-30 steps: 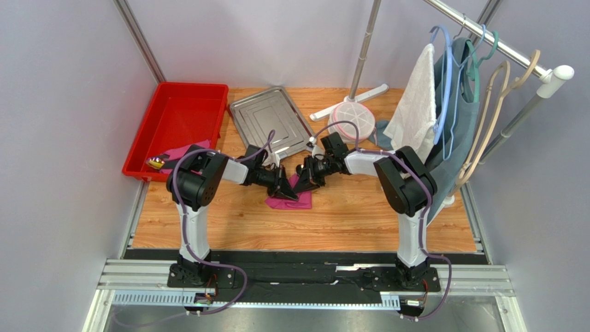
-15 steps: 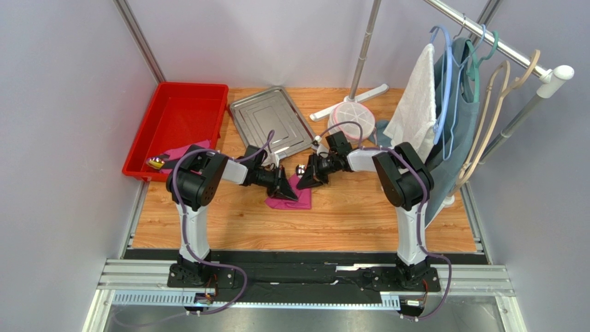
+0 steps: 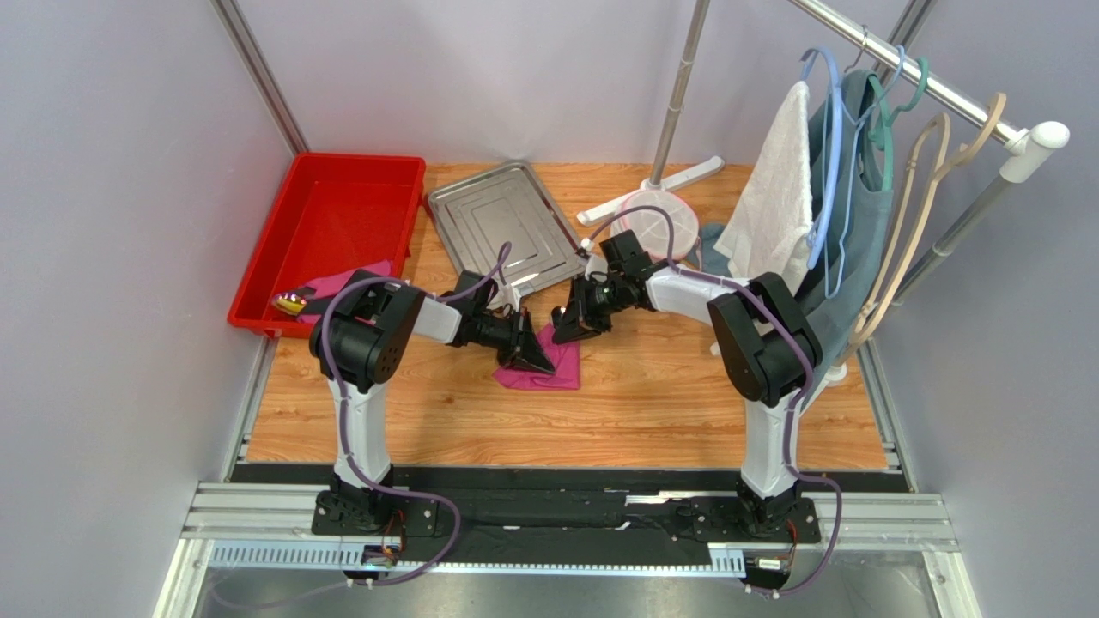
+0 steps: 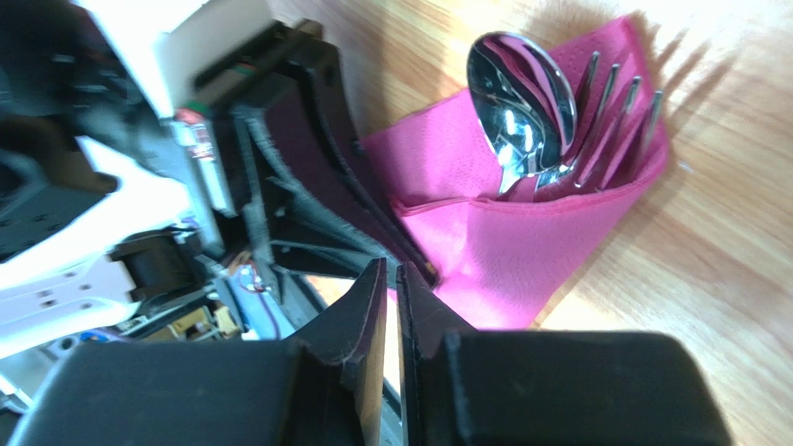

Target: Place the utensils on the paper napkin and roll it up

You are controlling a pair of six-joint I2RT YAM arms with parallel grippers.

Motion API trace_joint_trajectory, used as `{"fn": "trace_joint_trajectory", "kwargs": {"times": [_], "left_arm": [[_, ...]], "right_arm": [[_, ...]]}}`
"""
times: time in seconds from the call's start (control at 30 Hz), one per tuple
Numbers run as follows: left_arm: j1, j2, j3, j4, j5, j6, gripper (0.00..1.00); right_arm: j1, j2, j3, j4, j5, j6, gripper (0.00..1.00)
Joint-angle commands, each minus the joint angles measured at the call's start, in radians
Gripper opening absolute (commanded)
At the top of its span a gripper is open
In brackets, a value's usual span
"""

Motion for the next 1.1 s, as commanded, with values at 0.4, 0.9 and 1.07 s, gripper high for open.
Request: {"fn": "trace_joint_trajectory", "kwargs": {"times": [0.4,0.9,1.07], "left_arm": [[0.003,-0.088,-0.029,-0.061,-0.093,0.063,0.19],[0.232,-0.378,-0.079,-0.538,-0.238,0.284,0.72],[0.218,-0.3,-0.101,-0.501,-0.253,0.239,0.72]], "right_arm": [[0.033,0.133,0.07,-0.113,0.203,-0.127,0.04],[0.066,0.132,0.046,-0.099,0.267,-0.195,0.01],[0.071,0.129,0.052,-0.108,0.276,-0.199,0.0]]}}
